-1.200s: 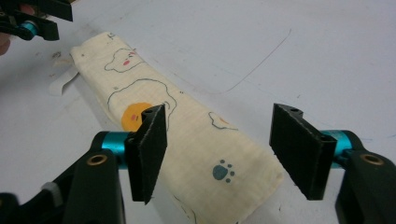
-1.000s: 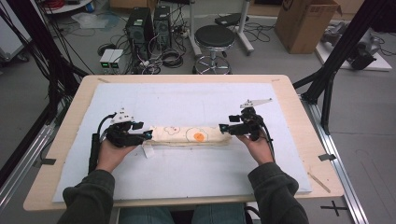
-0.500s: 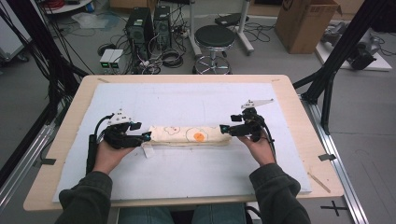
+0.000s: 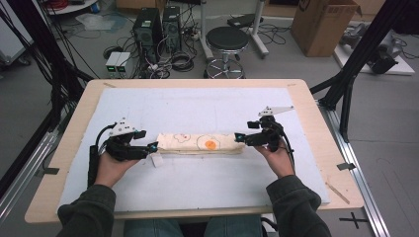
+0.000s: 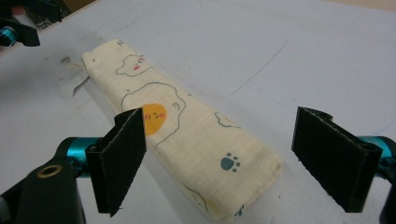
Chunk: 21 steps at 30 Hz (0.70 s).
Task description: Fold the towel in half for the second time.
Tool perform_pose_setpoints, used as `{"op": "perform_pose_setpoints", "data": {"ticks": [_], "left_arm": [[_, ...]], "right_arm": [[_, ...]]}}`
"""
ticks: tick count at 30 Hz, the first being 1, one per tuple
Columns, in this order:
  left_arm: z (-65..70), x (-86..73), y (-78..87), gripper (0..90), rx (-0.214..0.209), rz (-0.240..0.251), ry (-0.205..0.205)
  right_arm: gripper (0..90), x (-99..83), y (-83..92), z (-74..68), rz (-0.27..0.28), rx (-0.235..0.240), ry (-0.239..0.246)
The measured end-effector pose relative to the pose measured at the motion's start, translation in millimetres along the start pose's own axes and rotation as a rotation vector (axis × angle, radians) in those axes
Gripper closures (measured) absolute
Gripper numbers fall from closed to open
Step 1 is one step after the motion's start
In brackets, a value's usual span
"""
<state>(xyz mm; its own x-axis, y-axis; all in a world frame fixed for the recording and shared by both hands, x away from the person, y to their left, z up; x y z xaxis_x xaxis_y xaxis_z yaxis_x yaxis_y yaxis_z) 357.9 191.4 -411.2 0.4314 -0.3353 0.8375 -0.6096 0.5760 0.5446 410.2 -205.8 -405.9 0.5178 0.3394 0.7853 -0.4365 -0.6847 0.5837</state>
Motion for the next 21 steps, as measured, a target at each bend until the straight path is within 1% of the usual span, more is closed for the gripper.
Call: {"op": "perform_pose_setpoints", "data": {"ticks": [1,3,5,7,10,11,13,15,16,18,20,21], "left_arm": [[0.6,-0.8,1.4,33.2,-0.004,0.001,-0.002],[1.9,-2.8,3.9,32.7,-0.001,0.002,-0.005],[3.3,-5.3,6.3,32.1,-0.001,0.005,-0.004],[4.2,-7.9,9.4,31.6,0.008,0.008,-0.005],[5.7,-12.2,14.2,30.2,0.016,0.03,0.004],[6.1,-14.7,16.0,30.2,0.015,0.029,0.004],[7.0,-18.8,17.1,30.1,0.017,0.033,0.01],[7.3,-23.7,17.8,29.9,0.021,0.02,0.005],[7.5,-25.3,18.1,29.6,0.025,0.023,0.005],[7.0,-27.8,18.8,29.7,0.021,0.024,0.009],[7.1,-29.6,19.0,29.5,0.029,0.023,0.01],[6.9,-30.5,19.6,29.3,0.028,0.022,0.009]], "right_arm": [[15.7,-0.7,0.6,-0.7,-0.003,-0.001,-0.006],[15.5,-2.2,1.4,-2.0,-0.002,0.004,0.0],[14.0,-4.2,1.8,-3.3,0.001,0.0,0.002],[12.6,-6.7,2.0,-4.3,-0.002,-0.005,0.001],[12.5,-10.3,3.5,-8.0,0.001,-0.004,0.005],[12.5,-11.5,4.3,-8.6,0.006,-0.006,0.012],[12.5,-15.2,5.3,-10.7,0.007,-0.004,0.011],[12.4,-20.3,5.9,-11.2,0.013,-0.004,0.013],[12.4,-22.9,6.0,-11.5,0.009,-0.002,0.01],[12.4,-27.5,6.1,-11.4,0.003,-0.011,0.01],[12.4,-31.3,6.5,-10.7,0.001,-0.019,0.013],[12.4,-33.4,6.9,-10.9,0.002,-0.021,0.006]]}}
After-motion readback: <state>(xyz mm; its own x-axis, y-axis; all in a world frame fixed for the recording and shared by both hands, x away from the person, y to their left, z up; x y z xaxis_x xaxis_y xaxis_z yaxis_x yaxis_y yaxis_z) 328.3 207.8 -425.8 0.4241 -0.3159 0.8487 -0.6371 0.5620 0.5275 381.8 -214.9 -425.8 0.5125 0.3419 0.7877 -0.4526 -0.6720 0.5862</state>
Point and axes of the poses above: each handheld gripper's, and its own axes: y roughly backward along the jaws, x roughly out of its top, z roughly to its right, the point moved 4 cm from there along -y, roughly forward along the jaws, and after that the axes turned 3 degrees about -z, right-handed, at the moved point
